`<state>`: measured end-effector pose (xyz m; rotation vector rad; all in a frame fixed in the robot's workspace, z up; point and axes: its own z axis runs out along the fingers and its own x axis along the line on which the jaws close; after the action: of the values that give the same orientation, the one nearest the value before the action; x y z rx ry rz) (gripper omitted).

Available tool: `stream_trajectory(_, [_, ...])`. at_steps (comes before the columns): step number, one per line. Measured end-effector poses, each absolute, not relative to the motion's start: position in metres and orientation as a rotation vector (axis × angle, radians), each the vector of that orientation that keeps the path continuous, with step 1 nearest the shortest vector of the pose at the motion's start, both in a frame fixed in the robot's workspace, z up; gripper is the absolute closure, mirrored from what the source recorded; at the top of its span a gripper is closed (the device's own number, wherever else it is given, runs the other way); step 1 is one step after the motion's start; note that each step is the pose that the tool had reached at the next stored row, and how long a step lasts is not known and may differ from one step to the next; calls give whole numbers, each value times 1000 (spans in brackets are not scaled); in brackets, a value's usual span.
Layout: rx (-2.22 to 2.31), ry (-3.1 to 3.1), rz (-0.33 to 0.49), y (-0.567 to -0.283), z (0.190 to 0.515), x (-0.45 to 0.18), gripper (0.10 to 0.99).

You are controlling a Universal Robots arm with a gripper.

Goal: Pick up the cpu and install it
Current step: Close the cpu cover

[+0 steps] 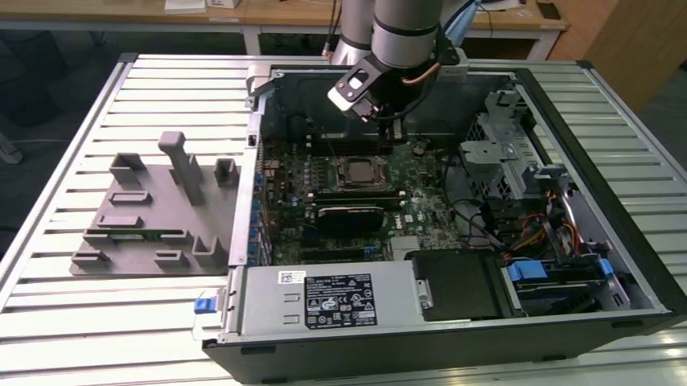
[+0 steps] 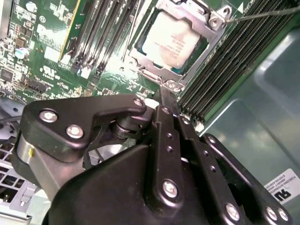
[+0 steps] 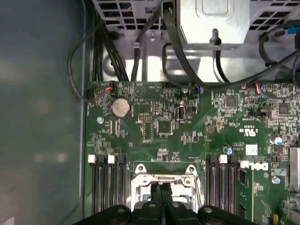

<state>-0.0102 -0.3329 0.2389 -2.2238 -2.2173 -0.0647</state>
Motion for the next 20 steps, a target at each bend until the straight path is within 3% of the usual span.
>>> stream_trajectory(20, [-2224,-2217,-65,-336,223,-34,980])
